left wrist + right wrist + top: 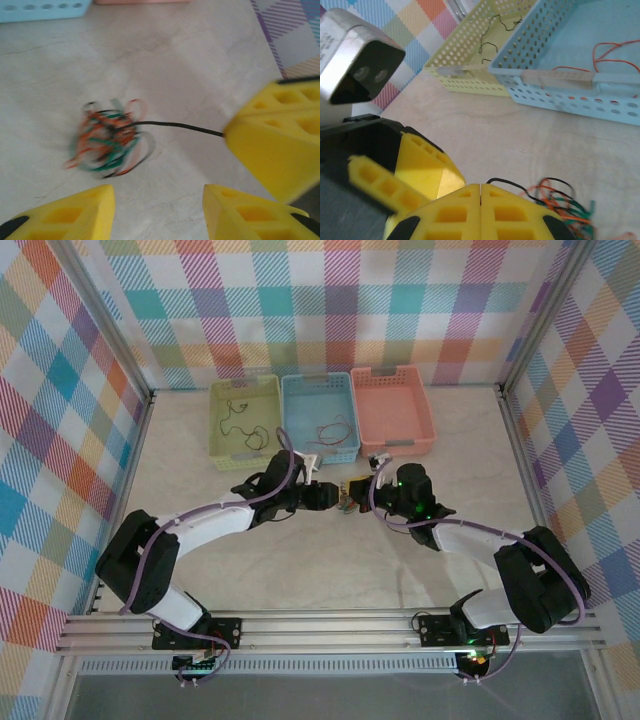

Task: Untangle the cables

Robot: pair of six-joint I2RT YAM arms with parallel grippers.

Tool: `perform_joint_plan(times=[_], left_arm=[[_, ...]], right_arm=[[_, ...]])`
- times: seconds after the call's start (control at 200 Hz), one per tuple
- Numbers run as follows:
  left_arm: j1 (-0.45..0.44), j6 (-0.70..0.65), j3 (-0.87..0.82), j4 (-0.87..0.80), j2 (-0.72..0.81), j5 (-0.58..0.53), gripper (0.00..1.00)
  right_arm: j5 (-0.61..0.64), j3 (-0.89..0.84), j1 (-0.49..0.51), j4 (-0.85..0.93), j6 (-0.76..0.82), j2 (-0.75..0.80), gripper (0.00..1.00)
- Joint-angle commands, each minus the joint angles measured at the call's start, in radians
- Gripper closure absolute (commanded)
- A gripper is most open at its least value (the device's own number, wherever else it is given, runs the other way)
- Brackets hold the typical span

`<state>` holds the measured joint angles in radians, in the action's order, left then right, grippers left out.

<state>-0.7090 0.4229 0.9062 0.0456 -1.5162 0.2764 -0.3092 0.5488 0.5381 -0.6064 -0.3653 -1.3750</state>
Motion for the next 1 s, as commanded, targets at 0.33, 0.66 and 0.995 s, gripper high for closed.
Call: perform_joint_plan(times=[0.33, 0.66, 0.995], left_arm=[[-0.079, -0.229, 0.042, -0.112, 0.111, -0.169, 0.51], [-0.135, -0.324, -0.009, -0.032, 0.146, -0.237, 0.45], [-0.135, -0.341, -0.052, 0.054, 0.162, -0.227, 0.45]], right_arm=[[-0.099, -0.015, -0.001, -0.087, -0.028, 0.061, 1.00], [-0.170, -0.041, -0.001, -0.124, -0.092, 0.115, 1.00], [-0.259, -0.051, -0.001, -0.159, -0.118, 0.135, 1.00]])
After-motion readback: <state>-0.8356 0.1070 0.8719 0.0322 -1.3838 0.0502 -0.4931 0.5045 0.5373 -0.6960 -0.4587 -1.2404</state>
